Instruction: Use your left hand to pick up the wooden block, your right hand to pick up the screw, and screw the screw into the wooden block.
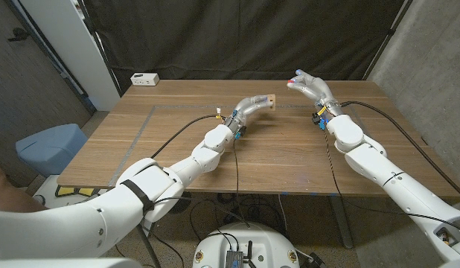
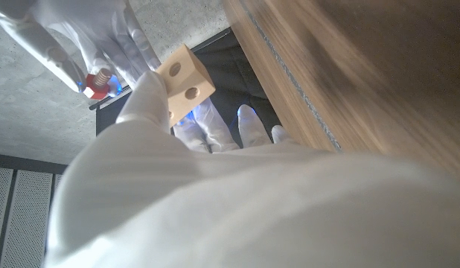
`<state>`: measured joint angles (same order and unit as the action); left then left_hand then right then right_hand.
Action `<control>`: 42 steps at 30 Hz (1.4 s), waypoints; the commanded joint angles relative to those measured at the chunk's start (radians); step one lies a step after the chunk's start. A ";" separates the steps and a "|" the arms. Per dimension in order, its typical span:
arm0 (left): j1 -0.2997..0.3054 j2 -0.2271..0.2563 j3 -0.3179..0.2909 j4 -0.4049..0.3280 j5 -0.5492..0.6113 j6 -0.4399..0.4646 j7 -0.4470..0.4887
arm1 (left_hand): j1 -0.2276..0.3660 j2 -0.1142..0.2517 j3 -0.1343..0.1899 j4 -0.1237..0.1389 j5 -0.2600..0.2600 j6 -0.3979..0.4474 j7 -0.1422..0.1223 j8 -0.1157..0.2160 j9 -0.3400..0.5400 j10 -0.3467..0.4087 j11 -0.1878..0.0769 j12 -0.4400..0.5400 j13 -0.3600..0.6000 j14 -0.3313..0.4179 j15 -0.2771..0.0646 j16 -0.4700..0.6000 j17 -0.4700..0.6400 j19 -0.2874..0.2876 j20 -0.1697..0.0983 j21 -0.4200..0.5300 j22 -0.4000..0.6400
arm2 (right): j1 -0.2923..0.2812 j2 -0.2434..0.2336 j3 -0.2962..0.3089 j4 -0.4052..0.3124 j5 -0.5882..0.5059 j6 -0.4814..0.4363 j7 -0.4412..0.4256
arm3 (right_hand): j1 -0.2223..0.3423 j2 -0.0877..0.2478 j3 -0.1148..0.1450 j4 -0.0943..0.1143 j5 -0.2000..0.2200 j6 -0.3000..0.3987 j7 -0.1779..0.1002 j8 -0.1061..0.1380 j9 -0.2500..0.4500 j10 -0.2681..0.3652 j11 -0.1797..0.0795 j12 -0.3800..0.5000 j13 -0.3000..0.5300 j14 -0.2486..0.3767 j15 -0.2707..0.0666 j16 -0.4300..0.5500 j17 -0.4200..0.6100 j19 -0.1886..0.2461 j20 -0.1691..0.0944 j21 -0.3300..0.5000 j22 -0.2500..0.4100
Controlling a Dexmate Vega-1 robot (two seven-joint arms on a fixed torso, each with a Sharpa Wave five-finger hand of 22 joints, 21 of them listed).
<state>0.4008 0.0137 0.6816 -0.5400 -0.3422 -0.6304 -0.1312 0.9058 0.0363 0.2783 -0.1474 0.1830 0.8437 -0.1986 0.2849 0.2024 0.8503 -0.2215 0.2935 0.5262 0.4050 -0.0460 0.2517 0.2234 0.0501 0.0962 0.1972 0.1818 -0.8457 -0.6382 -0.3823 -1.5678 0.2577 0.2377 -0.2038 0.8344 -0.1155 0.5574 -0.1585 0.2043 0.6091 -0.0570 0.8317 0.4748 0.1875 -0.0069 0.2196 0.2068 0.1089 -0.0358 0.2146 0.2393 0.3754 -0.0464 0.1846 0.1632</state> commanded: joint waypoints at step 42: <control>-0.084 -0.091 0.042 0.152 0.023 0.010 0.012 | 0.008 0.015 -0.001 0.003 0.011 0.045 0.010 0.007 0.006 0.012 0.003 0.001 0.009 0.004 -0.099 0.000 0.001 -0.001 0.001 0.006 0.001 | 0.021 0.096 -0.037 0.080 -0.059 0.062 -0.095 | 0.013 0.023 -0.015 -0.005 0.016 -0.013 -0.007 -0.005 -0.024 0.000 -0.002 -0.008 0.006 -0.005 -0.016 0.001 -0.004 -0.008 -0.039 0.000 0.002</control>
<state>0.3233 -0.0762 0.7101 -0.3886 -0.3330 -0.6133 -0.1269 0.9131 0.0423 0.2743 -0.1515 0.1878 0.8436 -0.1986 0.2849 0.2025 0.8531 -0.2182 0.2927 0.5311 0.4050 -0.0461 0.2517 0.2235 0.0501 0.0963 0.1972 0.1818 -0.8251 -0.5477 -0.4201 -1.4957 0.2037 0.2981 -0.2863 0.8438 -0.0982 0.5465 -0.1639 0.2119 0.5960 -0.0662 0.8316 0.4493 0.1875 -0.0070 0.2120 0.2068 0.1050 -0.0396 0.2146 0.2361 0.3715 -0.0426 0.1846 0.1633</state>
